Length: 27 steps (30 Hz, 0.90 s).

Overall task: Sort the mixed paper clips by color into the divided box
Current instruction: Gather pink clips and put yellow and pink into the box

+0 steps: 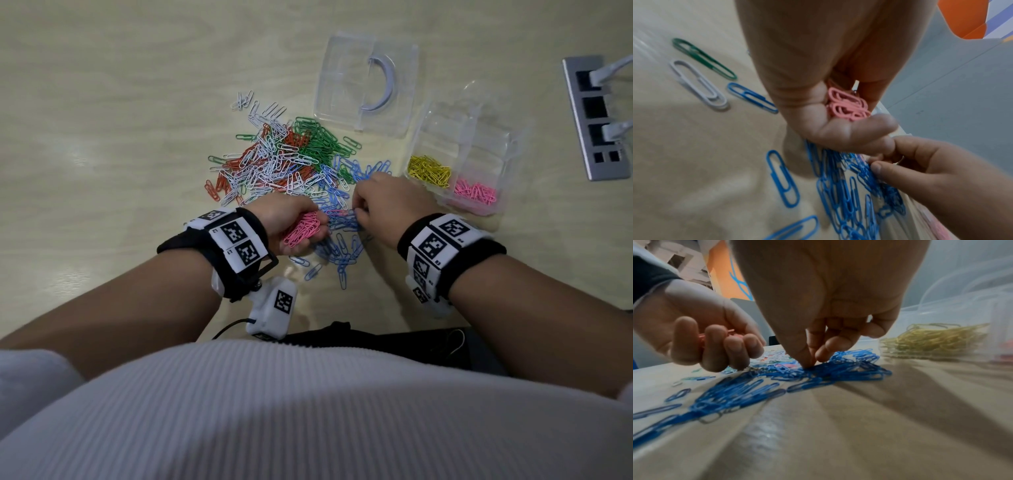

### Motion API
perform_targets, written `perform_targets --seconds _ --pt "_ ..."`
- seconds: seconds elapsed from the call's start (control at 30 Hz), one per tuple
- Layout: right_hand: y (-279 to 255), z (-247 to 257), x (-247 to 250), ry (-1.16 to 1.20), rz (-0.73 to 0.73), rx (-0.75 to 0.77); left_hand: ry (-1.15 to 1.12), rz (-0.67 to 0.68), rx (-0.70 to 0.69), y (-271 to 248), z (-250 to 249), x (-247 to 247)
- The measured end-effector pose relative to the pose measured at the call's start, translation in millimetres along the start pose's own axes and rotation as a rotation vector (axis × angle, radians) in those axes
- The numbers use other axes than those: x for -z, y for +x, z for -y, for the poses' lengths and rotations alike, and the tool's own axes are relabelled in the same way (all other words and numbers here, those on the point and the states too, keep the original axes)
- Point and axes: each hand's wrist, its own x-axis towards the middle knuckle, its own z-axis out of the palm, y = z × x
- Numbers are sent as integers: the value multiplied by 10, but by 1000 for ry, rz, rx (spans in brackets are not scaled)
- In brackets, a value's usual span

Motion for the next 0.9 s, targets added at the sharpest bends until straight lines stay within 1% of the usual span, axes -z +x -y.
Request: perform_targets --seconds 0.07,0.13,0.27,0.4,0.5,0.57,0.7,0.8,0.83,0.9 --pt "-2 16 0 18 -31 -2 -3 -3 4 -16 -10 11" --pt "7 48 -7 42 -52 27 6 -7 7 -24 -14 27" --pt "75 136 -55 0 14 113 22 -16 7 -40 -14 28" --pt "105 160 -49 -40 -9 120 6 -24 6 -51 -27 46" --pt "73 132 5 70 -75 85 -1 -27 2 -42 -39 55" --pt "43 131 30 169 -114 98 -13 -34 3 -25 -51 40" --pt "-29 212 53 289 -168 230 -12 25 2 -3 -101 -42" --pt "-90 213 57 379 -219 287 -18 47 -18 -9 -139 -125" --pt "-114 189 74 412 -255 290 -28 60 -25 -7 -153 -152" --pt "-166 80 135 469 -330 225 -43 91 -39 24 -179 -224"
